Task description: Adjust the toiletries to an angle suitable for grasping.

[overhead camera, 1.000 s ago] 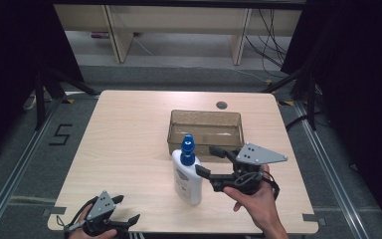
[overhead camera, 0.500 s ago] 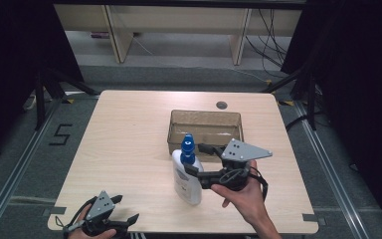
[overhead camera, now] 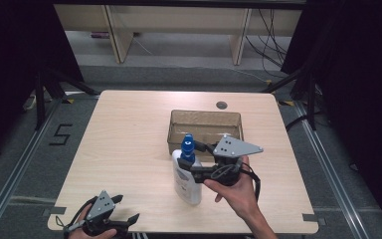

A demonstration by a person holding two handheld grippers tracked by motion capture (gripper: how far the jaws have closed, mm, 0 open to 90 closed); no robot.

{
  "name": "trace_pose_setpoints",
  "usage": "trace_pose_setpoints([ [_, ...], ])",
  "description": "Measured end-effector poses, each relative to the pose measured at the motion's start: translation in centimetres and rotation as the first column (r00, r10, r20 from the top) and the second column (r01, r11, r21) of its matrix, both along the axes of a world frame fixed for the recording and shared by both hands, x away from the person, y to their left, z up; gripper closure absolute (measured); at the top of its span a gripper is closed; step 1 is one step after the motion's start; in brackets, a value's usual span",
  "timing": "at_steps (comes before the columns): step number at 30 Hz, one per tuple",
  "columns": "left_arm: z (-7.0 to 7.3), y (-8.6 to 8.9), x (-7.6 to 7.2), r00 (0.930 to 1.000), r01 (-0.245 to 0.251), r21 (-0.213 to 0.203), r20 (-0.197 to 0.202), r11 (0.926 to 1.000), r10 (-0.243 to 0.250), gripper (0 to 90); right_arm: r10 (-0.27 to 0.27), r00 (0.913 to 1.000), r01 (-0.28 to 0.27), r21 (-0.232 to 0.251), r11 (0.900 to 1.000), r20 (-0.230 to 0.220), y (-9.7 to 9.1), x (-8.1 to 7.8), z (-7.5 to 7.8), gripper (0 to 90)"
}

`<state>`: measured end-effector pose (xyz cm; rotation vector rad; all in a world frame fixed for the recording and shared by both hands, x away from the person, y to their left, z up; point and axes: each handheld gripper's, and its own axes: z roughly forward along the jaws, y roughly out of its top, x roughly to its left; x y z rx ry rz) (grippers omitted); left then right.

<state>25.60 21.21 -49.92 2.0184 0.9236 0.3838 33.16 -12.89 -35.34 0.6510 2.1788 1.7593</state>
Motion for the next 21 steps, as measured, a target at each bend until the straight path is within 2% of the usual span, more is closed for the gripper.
trace_pose_setpoints([
  [3, -0.04, 0.0, -0.03, 1.0, -0.001, -0.002, 0.0, 1.0, 0.001, 16.0, 0.009, 0.9999, -0.009, 0.01, 0.9999, -0.006, 0.12, 0.25, -0.07, 37.5],
  [5, -0.02, -0.03, -0.07, 1.0, -0.005, -0.012, -0.001, 0.9999, 0.005, 16.0, -0.006, 1.0, 0.006, -0.005, 1.0, -0.004, 0.16, 0.28, -0.05, 38.8],
  [6, -0.03, -0.02, -0.07, 1.0, -0.005, -0.012, 0.002, 0.9999, 0.005, 16.0, -0.008, 1.0, 0.008, 0.006, 0.9999, -0.004, 0.32, 0.32, -0.11, 39.7],
  [7, 0.02, 0.24, 0.02, 1.0, 0.004, 0.028, 0.007, 0.9996, -0.004, 16.0, 0.004, 1.0, -0.004, 0.008, 1.0, 0.001, 0.37, 0.43, -0.13, 40.3],
  [10, -0.04, 0.2, -0.07, 1.0, -0.001, 0.013, 0.002, 0.9999, 0.001, 16.0, 0.007, 0.9999, -0.007, 0.002, 1.0, -0.008, 0.59, 0.49, -0.22, 42.8],
  [11, -0.03, 0.08, -0.15, 1.0, -0.002, -0.012, 0.002, 0.9999, 0.002, 16.0, 0.008, 0.9999, -0.008, 0.0, 1.0, -0.007, 0.66, 0.5, -0.25, 43.9],
  [16, -0.05, 0.01, -0.13, 1.0, -0.003, -0.014, 0.002, 0.9999, 0.003, 16.0, 0.006, 1.0, -0.006, 0.004, 1.0, 0.001, 0.67, 0.52, -0.23, 48.3],
  [17, -0.05, 0.09, -0.07, 1.0, -0.001, 0.003, 0.004, 1.0, 0.001, 16.0, -0.004, 1.0, 0.004, -0.004, 1.0, 0.009, 0.6, 0.59, -0.2, 49.6],
  [18, -0.07, -0.03, -0.12, 1.0, -0.003, -0.014, 0.0, 0.9999, 0.003, 16.0, -0.003, 1.0, 0.004, -0.007, 1.0, 0.009, 0.56, 0.62, -0.2, 51.4],
  [21, 0.0, -0.03, -0.08, 1.0, 0.006, -0.004, 0.001, 1.0, -0.006, 16.0, -0.001, 1.0, 0.001, 0.008, 1.0, 0.007, 0.62, 0.71, -0.28, 56.8],
])
